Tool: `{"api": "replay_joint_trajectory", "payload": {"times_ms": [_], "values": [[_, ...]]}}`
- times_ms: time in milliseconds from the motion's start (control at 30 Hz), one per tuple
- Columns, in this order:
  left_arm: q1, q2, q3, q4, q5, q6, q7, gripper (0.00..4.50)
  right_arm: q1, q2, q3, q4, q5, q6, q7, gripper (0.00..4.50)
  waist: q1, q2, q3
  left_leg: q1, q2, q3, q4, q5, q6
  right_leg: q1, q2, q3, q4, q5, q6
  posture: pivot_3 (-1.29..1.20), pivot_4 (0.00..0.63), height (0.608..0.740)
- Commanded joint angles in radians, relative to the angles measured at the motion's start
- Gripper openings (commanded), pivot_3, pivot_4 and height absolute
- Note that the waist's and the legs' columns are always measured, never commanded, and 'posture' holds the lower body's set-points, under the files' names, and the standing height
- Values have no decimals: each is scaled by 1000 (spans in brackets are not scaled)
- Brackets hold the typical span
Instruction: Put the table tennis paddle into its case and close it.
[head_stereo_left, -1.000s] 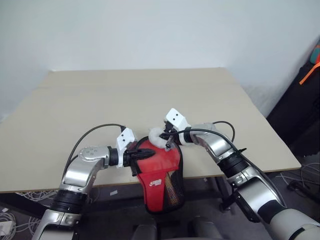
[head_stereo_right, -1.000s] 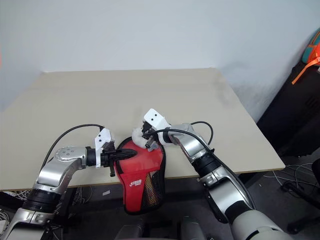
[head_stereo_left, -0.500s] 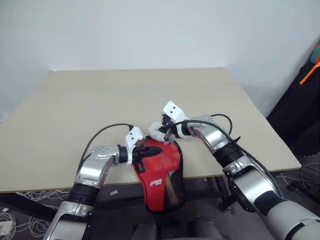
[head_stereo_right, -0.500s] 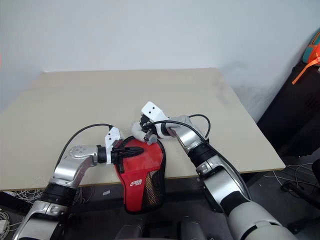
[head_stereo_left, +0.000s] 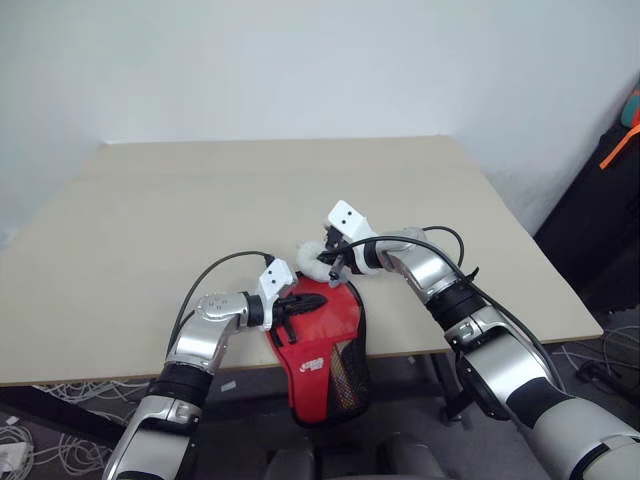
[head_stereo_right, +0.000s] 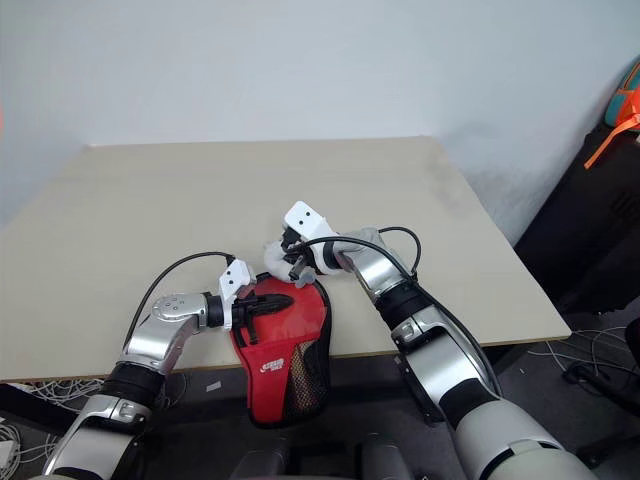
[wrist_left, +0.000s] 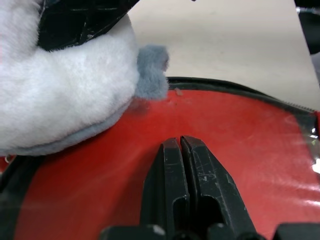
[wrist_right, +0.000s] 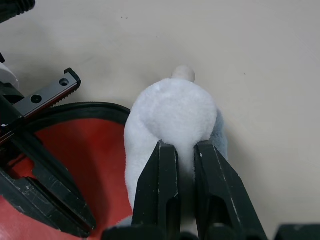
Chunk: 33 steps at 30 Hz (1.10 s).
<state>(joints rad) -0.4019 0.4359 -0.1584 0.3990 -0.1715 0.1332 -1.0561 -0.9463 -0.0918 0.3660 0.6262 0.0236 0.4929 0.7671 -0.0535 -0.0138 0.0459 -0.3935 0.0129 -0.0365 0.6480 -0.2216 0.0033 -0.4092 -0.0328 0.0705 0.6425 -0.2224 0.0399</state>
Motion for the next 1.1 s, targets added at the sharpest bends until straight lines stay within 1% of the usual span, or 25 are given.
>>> {"api": "replay_joint_trajectory", "payload": {"times_ms": [33,200,367,600,867,1100], "values": [[10,2,-32,44,38,-7,-6,0,-58,1,-34,17,-6,-29,2,15,0,2,-1,0,0,0,0,0,0,0,0,0,0,0,0,0,0,739],[18,8,-52,54,50,-6,-16,0,-104,-1,-55,121,-18,-65,-16,15,0,7,-5,0,0,0,0,0,0,1,0,0,0,0,0,0,0,739],[21,14,-64,50,55,3,-28,0,-141,-19,-77,210,-33,-112,-14,15,0,7,-5,0,0,0,0,0,0,1,0,0,0,0,0,0,0,739],[22,17,-72,48,63,9,-39,0,-157,-72,-86,264,-51,-146,7,15,0,8,-5,0,-1,0,0,0,0,1,0,0,0,0,0,0,0,739],[20,18,-77,53,67,17,-47,0,-119,-151,-82,154,-53,-114,83,15,0,9,-6,0,-1,0,0,0,0,1,0,1,0,0,0,0,0,739],[9,13,-84,67,72,16,-54,0,18,-285,-75,-111,-52,-39,167,15,3,9,-6,0,-1,0,0,0,0,1,0,0,-1,0,0,0,0,739]]}}
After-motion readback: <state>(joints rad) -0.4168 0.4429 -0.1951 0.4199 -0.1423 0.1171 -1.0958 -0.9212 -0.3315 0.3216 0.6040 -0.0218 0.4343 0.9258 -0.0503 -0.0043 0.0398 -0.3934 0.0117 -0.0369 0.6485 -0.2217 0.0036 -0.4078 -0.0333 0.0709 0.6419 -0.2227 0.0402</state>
